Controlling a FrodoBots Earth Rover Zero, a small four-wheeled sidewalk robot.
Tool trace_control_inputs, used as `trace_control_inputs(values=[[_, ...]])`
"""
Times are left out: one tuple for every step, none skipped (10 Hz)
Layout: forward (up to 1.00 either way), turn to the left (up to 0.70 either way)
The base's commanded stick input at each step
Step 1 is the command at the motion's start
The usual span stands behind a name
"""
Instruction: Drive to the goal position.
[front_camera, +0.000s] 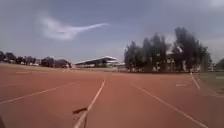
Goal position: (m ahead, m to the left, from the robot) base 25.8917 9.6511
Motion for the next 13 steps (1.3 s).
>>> trace_control_inputs(values=[[0.7,0.0],[0.7,0.0],[0.7,0.0],[0.7,0.0],[0.7,0.0],[0.7,0.0],[0.7,0.0],[0.7,0.0],[0.7,0.0],[0.7,0.0],[0.7,0.0],[0.7,0.0],[0.7,0.0]])
